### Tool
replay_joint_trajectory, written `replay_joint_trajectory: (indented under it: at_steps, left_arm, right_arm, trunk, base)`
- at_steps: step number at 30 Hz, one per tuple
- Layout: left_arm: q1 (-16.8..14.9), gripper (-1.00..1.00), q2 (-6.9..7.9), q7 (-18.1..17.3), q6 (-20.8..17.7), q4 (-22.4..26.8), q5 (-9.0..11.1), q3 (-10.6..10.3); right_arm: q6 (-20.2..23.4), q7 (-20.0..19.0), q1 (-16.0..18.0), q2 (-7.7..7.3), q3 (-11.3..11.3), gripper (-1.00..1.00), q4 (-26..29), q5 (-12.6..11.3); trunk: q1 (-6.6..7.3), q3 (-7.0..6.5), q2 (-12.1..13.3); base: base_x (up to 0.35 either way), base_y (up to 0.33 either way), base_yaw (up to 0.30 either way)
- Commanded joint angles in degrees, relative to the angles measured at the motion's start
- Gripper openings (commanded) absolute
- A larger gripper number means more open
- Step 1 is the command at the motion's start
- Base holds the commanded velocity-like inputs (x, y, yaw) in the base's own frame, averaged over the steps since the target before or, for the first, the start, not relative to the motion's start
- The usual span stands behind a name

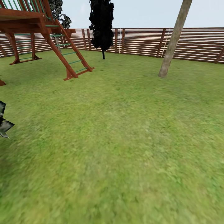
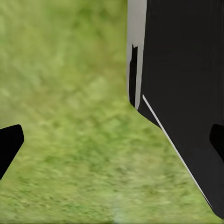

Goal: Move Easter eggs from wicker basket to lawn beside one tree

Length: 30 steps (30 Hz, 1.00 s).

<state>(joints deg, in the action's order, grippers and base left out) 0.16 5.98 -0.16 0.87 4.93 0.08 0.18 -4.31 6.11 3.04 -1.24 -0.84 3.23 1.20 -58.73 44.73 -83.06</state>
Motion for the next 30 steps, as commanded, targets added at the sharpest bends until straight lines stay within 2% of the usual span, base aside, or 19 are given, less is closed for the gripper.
replay_joint_trajectory:
  at_steps: [1,8,27,28,30]
  left_arm:
    - [0.0,1.00,-0.17,0.0,0.1,0.2,0.1,0.0]
    - [0.0,1.00,-0.42,0.0,0.3,1.0,0.1,0.0]
    - [0.0,1.00,-0.29,0.0,0.4,0.9,0.1,-0.1]
    - [0.0,1.00,-0.35,0.0,0.4,0.8,0.1,-0.1]
    - [0.0,1.00,-0.34,0.0,0.4,0.8,0.1,0.0]
  right_arm:
    - [-0.1,0.1,0.0,-0.02,0.0,1.00,-0.2,0.0]
    - [-0.8,0.0,0.0,-0.07,0.1,1.00,-0.3,-0.1]
    - [-1.2,-0.4,0.0,-0.26,0.0,1.00,-0.5,0.2]
    - [-3.9,-0.4,0.0,-0.24,0.0,1.00,-0.6,0.1]
    - [-5.4,-0.4,0.0,-0.20,-0.1,1.00,-0.7,0.1]
  trunk:
    - [0.00,0.03,0.0]
    - [0.00,-0.12,0.0]
    - [0.00,-1.82,0.0]
    - [0.00,-1.91,0.0]
    - [0.00,-2.10,0.0]
  base:
    - [0.000,0.000,0.000]
    - [0.000,0.000,-0.008]
    - [0.000,0.000,-0.003]
    - [0.000,0.000,-0.052]
    - [0.000,0.000,-0.062]
